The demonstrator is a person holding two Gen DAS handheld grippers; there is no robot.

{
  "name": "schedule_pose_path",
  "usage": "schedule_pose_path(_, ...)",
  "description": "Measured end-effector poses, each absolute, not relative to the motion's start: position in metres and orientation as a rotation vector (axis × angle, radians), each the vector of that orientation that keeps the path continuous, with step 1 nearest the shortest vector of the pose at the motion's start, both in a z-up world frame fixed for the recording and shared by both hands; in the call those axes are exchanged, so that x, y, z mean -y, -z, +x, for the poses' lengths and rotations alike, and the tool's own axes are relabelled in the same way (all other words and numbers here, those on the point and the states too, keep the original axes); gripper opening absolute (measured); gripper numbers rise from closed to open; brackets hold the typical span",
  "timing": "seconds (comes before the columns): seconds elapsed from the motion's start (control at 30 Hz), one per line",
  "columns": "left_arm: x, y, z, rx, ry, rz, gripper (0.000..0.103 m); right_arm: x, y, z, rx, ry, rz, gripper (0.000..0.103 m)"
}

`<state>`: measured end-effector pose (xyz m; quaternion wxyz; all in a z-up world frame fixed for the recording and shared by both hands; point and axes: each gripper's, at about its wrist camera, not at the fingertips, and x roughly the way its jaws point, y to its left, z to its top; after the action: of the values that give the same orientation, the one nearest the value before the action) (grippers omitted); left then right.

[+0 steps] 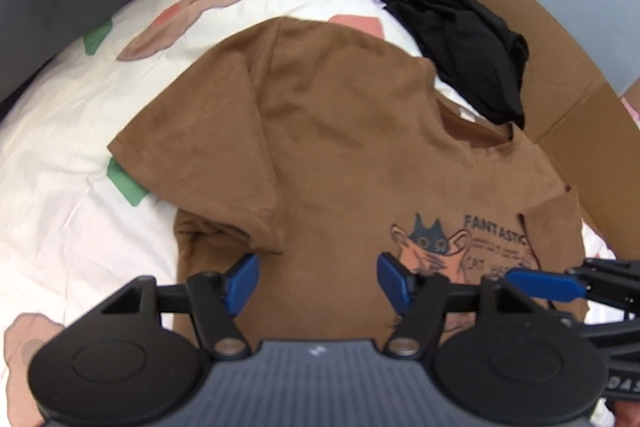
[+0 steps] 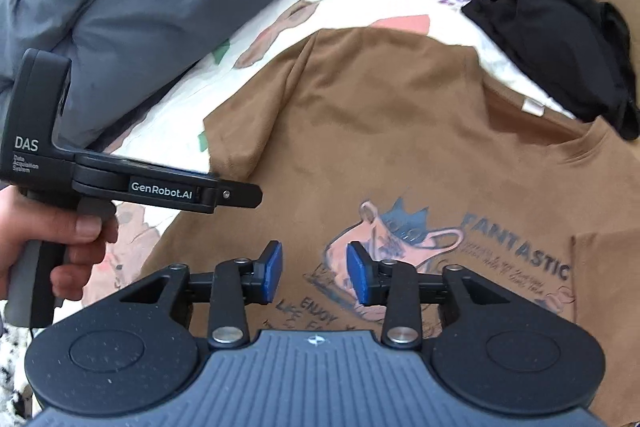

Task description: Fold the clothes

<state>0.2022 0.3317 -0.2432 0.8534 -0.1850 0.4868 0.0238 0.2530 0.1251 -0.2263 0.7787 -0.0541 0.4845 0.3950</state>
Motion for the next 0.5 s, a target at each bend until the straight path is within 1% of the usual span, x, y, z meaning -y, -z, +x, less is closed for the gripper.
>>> schedule_pose_path(0.13, -0.337, 0.225, 0.190, -0.996, -0.103, -0.360, 0.068, -0.126, 0.223, 0.248, -1.067, -0.856, -0.092, 0.043)
schedule_pose_path(0.27, -0.353, 0.210, 0.183, -0.974, -0.173, -0.386, 0.068, -0.128, 0.208, 0.240, -1.023, -0.842, -0.098, 0.044)
schedule_pose_path(0.5, -0.378, 0.205, 0.182, -0.948, -0.233, -0.399, 0.068, -0.126, 0.187, 0.239, -0.983, -0.828, -0.077, 0.044)
